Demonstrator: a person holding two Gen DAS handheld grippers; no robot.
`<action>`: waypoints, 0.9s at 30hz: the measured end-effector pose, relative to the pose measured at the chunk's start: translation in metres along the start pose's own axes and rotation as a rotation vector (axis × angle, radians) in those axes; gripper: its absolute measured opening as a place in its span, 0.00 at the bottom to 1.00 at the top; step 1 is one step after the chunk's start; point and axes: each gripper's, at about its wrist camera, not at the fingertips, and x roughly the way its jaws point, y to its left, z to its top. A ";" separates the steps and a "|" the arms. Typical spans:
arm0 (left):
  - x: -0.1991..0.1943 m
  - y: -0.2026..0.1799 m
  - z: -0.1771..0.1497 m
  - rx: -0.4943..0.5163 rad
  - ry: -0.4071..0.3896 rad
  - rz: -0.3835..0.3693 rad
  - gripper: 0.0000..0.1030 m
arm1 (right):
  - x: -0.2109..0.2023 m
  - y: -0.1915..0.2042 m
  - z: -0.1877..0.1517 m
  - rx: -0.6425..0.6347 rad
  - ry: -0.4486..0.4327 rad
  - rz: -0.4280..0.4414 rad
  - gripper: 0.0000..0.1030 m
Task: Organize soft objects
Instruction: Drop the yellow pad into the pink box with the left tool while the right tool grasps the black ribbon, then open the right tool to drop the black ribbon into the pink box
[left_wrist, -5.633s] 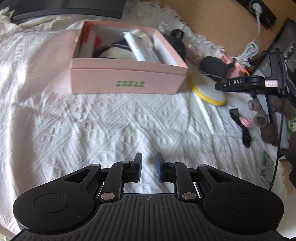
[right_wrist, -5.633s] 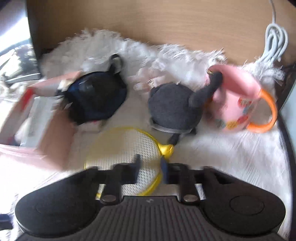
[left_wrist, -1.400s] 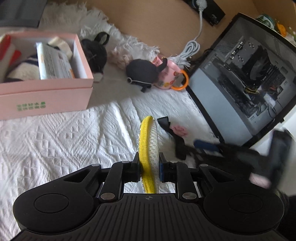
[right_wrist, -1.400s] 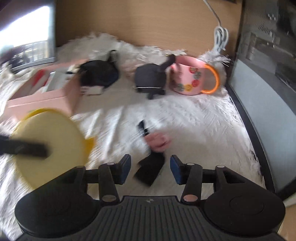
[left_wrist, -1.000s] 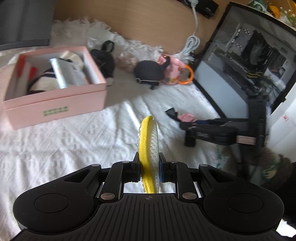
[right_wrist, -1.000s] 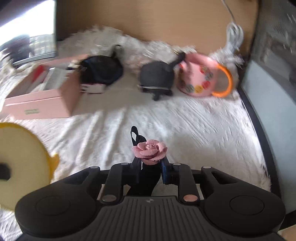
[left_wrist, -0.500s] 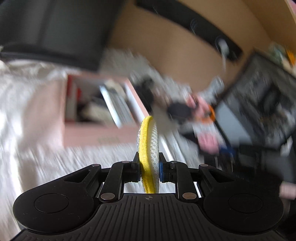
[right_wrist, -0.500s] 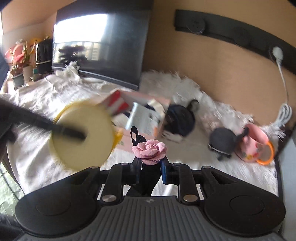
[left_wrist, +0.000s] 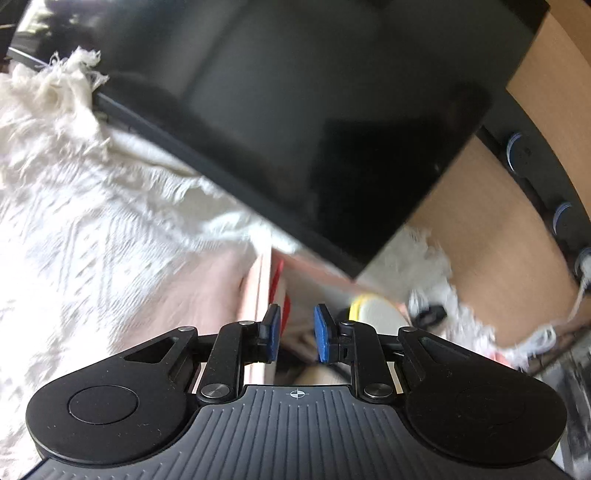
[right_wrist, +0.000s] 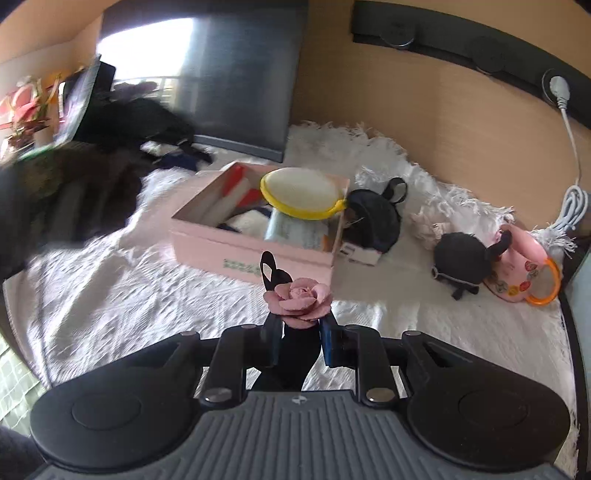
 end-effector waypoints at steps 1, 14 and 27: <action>-0.006 0.000 -0.006 0.034 0.015 -0.004 0.21 | 0.002 0.000 0.005 -0.005 -0.007 -0.008 0.20; -0.072 0.017 -0.090 0.102 0.179 -0.067 0.21 | 0.095 0.055 0.126 -0.047 -0.135 0.029 0.56; -0.069 0.026 -0.104 0.111 0.238 -0.027 0.21 | 0.127 -0.072 0.074 0.181 0.038 -0.121 0.59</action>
